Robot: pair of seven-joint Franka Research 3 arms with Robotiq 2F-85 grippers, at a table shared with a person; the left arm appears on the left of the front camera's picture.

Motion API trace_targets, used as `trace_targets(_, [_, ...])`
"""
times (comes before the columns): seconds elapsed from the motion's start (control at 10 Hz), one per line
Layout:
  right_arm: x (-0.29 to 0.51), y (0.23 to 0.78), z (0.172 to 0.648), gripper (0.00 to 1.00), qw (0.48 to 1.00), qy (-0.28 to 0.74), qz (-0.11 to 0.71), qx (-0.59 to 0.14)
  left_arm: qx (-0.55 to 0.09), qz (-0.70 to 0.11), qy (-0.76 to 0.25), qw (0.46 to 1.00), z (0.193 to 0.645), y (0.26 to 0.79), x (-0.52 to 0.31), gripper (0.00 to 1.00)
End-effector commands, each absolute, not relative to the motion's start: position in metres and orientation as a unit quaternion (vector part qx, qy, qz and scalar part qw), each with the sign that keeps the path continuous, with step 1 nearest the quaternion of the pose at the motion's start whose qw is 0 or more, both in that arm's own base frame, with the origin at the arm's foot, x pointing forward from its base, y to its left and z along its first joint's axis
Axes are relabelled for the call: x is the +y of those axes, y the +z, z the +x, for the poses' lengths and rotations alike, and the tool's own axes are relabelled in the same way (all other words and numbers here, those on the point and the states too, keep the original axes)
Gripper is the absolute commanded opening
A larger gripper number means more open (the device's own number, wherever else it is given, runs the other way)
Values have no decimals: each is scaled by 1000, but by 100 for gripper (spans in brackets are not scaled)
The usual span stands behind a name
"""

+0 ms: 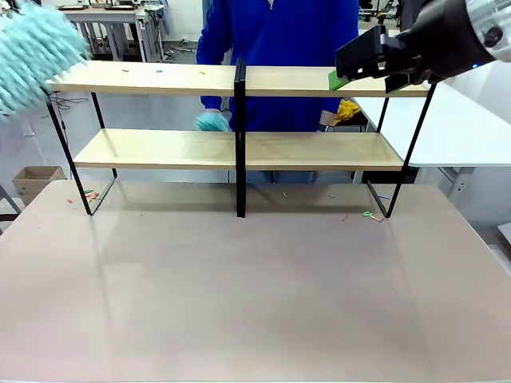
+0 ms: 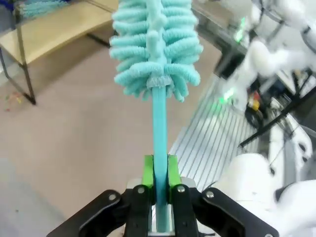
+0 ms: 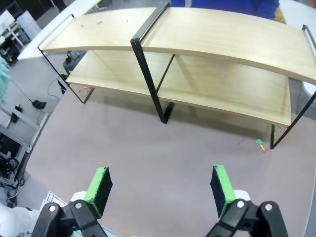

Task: Clean the shelves.
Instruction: Clean a randomly selected level of the Shelf with the Duster.

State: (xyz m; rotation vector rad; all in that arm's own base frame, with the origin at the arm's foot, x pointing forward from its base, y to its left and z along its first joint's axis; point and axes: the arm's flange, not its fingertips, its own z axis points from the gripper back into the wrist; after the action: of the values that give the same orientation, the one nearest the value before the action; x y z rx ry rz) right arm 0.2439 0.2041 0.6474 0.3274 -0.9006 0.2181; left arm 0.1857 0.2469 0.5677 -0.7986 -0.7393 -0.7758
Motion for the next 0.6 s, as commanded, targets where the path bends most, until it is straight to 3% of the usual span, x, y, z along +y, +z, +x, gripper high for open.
trace_targets(0.0, [204, 647, 245, 100, 881, 104, 160, -432, -427, -431, -275, 746, 171, 617, 309, 13])
trace_targets(0.2, [204, 647, 245, 100, 881, 104, 160, -432, -448, -490, -191, 723, 162, 637, 364, 13])
trace_targets(0.4, [204, 647, 245, 100, 881, 104, 160, -432, -378, -515, -99, 763, 196, 628, 376, 13])
trace_targets(0.5, [204, 647, 245, 100, 881, 104, 160, -432, -327, -528, -112, 776, 217, 616, 364, 13])
